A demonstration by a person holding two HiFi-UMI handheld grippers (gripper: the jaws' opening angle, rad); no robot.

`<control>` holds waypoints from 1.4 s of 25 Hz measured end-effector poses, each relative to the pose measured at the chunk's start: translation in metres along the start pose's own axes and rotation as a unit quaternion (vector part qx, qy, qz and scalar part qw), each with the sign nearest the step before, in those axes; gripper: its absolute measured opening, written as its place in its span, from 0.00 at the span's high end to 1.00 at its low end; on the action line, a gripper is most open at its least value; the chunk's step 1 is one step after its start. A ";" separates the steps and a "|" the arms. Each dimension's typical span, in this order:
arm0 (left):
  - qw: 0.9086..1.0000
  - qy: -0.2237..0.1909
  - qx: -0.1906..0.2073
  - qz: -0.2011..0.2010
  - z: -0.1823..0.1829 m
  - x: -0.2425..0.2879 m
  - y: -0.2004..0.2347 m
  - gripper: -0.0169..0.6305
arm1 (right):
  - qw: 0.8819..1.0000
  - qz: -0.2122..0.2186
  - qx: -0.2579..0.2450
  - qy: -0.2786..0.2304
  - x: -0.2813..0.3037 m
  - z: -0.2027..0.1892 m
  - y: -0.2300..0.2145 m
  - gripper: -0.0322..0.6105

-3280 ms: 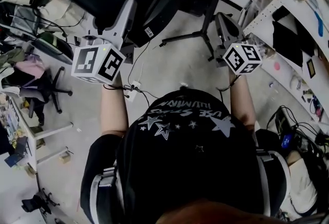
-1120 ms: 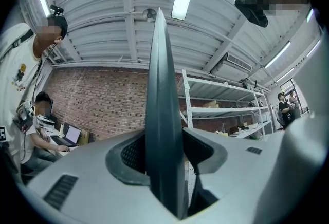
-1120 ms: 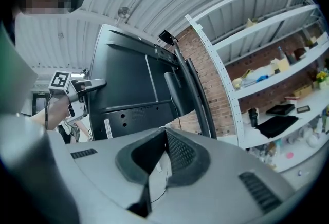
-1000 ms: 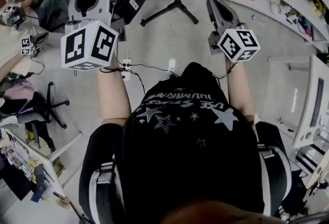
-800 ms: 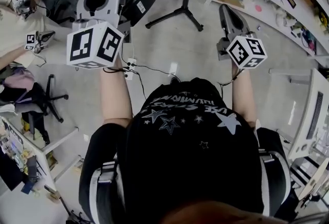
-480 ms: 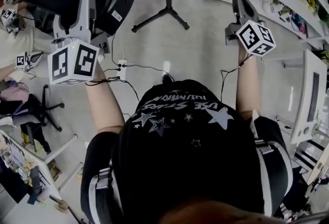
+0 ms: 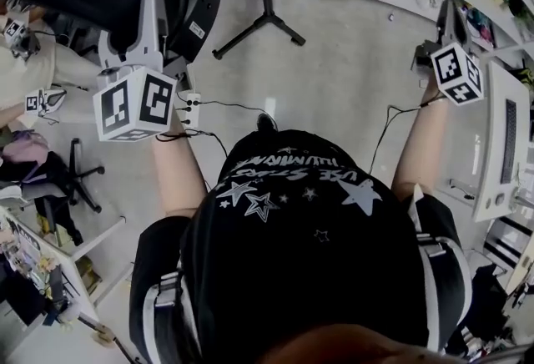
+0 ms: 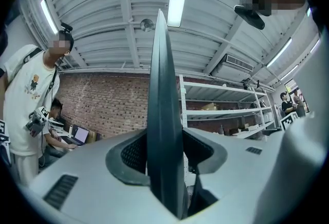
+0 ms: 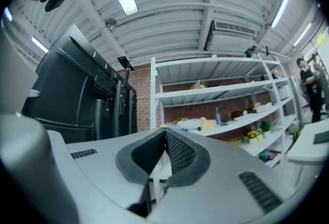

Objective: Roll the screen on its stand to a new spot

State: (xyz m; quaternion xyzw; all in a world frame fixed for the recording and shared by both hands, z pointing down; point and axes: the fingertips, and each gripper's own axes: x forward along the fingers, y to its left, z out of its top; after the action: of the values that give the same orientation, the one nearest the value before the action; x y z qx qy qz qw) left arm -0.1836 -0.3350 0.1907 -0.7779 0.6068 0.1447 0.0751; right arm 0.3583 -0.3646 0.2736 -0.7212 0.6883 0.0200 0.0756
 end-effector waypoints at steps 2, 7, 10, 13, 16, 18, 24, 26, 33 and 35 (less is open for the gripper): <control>1.000 -0.001 -0.001 0.002 0.000 -0.005 -0.008 0.65 | 0.999 -0.036 -0.007 -0.011 -0.021 0.013 -0.037 0.94; 1.000 -0.004 -0.001 0.009 0.002 -0.015 -0.027 0.65 | 0.996 -0.084 -0.003 -0.020 -0.073 0.023 -0.100 0.94; 1.000 -0.007 -0.003 0.011 0.003 -0.022 -0.039 0.65 | 0.995 -0.099 -0.008 -0.013 -0.099 0.026 -0.109 0.94; 1.000 -0.010 -0.003 0.008 0.004 -0.028 -0.054 0.65 | 0.997 -0.076 0.007 -0.005 -0.111 0.014 -0.101 0.94; 1.000 -0.011 -0.004 0.007 0.003 -0.034 -0.066 0.65 | 0.999 -0.027 0.016 0.023 -0.115 -0.008 -0.063 0.94; 1.000 -0.012 -0.003 0.004 0.004 -0.039 -0.075 0.65 | 0.999 0.012 0.027 0.042 -0.118 -0.026 -0.030 0.94; 1.000 -0.016 -0.008 -0.005 0.006 -0.048 -0.082 0.65 | 0.988 0.116 0.058 0.080 -0.131 -0.063 0.071 0.94; 1.000 -0.017 -0.012 -0.006 0.007 -0.051 -0.076 0.65 | 0.984 0.144 0.056 0.089 -0.138 -0.067 0.101 0.94; 1.000 -0.014 -0.014 -0.016 0.011 -0.059 -0.068 0.66 | 0.973 0.193 0.057 0.109 -0.154 -0.072 0.175 0.94; 1.000 -0.014 -0.015 -0.018 0.014 -0.064 -0.065 0.66 | 0.972 0.200 0.057 0.110 -0.159 -0.071 0.191 0.94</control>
State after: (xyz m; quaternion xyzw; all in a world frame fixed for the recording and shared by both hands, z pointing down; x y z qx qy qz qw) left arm -0.1367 -0.2553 0.1943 -0.7876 0.5895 0.1630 0.0747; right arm 0.1550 -0.2242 0.3489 -0.5614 0.8225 -0.0842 0.0353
